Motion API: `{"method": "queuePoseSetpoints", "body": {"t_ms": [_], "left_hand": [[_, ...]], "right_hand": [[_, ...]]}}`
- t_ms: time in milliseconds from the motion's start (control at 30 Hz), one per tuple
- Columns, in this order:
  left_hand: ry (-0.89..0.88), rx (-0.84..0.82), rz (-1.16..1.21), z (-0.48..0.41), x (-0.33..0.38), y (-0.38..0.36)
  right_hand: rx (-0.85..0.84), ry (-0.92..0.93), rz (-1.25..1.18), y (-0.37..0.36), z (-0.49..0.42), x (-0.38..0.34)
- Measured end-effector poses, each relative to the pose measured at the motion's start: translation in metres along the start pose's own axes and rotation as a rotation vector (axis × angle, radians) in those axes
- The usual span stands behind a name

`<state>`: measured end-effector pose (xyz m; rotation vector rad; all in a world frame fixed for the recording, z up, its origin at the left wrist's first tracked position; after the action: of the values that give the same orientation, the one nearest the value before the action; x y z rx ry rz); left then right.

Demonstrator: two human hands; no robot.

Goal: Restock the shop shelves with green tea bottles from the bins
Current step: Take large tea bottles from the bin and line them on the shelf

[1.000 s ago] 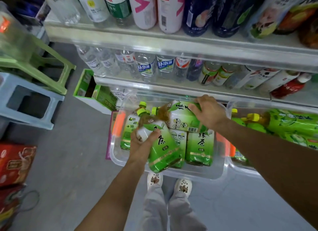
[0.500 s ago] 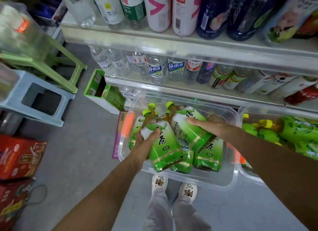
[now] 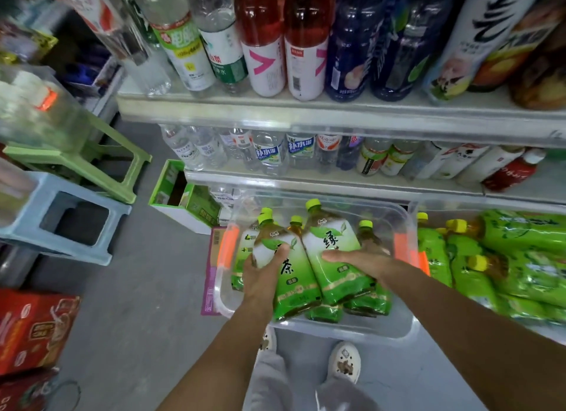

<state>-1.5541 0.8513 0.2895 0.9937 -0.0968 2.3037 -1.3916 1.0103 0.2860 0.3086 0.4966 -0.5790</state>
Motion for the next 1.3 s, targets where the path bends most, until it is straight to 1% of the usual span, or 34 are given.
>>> {"method": "queuePoseSetpoints", "body": {"t_ms": [100,167,300,400,533,667,867,1033,1167,1300], "left_hand": [[-0.052,-0.089,-0.028,0.006,0.015,-0.002],[-0.09,-0.159,-0.044,0.011,0.028,-0.002],[-0.208,-0.295,-0.103,0.03,0.077,0.0],[-0.324,-0.378,-0.108,0.045,0.125,0.004],[-0.435,-0.455,-0.08,0.075,0.19,0.009],[-0.59,-0.563,-0.034,0.106,0.249,0.015],[-0.822,-0.594,-0.013,0.166,0.335,0.027],[-0.946,-0.685,0.023,0.212,0.4,0.042],[-1.037,-0.693,0.042,0.243,0.446,0.058],[-1.123,-0.687,0.082,0.276,0.495,0.07]], "right_hand": [[0.059,0.073,-0.085,0.001,0.016,0.001],[0.067,0.133,-0.184,0.002,0.028,0.0],[0.106,0.259,-0.344,0.009,0.056,-0.017],[0.141,0.357,-0.429,0.013,0.085,-0.046],[0.19,0.545,-0.524,0.02,0.139,-0.098],[0.243,0.738,-0.54,0.026,0.197,-0.146],[0.319,0.971,-0.583,0.038,0.276,-0.205],[0.363,1.11,-0.59,0.044,0.334,-0.253],[0.362,1.196,-0.54,0.043,0.375,-0.288],[0.389,1.319,-0.519,0.048,0.414,-0.331]]}}
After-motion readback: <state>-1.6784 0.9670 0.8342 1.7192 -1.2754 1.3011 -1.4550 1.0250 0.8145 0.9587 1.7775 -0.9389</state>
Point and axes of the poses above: each hand's wrist, its own z-axis away from the middle knuckle, its own y-axis out of the back of the hand, x = y × z, the point moved 6 cm from there along -z, towards the middle knuckle, and after that the axes turned 5 degrees about -z, right-handed, at the moved point
